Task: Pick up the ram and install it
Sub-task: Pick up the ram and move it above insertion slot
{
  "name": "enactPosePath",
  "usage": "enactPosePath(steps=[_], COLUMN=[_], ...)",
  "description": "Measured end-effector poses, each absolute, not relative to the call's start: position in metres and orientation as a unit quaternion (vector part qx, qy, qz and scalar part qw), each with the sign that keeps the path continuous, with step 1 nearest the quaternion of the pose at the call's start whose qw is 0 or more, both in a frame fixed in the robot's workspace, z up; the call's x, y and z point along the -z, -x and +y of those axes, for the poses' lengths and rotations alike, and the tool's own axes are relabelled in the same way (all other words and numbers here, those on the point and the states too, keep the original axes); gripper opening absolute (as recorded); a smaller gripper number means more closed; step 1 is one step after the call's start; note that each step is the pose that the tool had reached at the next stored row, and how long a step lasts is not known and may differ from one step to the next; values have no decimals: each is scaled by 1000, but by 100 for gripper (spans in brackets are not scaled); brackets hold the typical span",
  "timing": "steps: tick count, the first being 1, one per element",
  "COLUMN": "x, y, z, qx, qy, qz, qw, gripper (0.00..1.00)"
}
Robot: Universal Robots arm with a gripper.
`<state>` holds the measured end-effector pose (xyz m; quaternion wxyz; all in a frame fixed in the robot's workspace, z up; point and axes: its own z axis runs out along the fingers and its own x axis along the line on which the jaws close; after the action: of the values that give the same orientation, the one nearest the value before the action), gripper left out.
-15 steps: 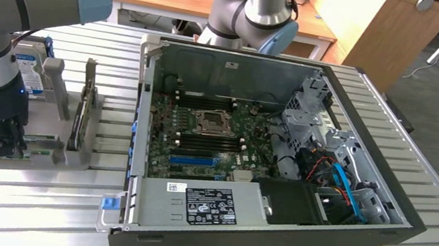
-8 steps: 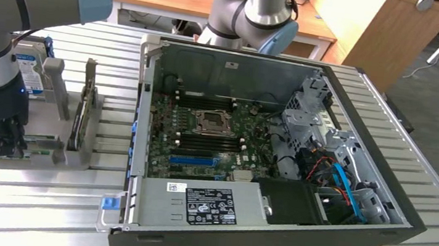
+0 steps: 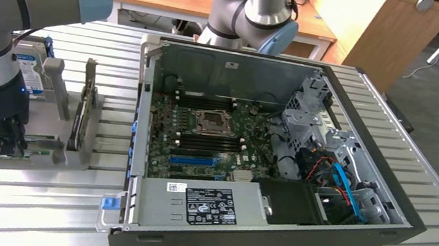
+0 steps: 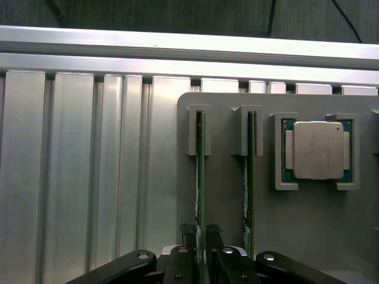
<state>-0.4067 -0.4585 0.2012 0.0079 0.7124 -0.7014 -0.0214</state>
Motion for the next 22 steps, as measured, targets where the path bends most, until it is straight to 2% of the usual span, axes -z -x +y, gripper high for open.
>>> enactPosePath(steps=[13,16,22], x=[-201,-201,-201], y=[407,407,407], z=[-458,-458,-458], qx=[21,21,21], qy=[-712,-712,-712], qz=[-701,-701,-701], qw=[8,8,8], gripper=[21,12,12])
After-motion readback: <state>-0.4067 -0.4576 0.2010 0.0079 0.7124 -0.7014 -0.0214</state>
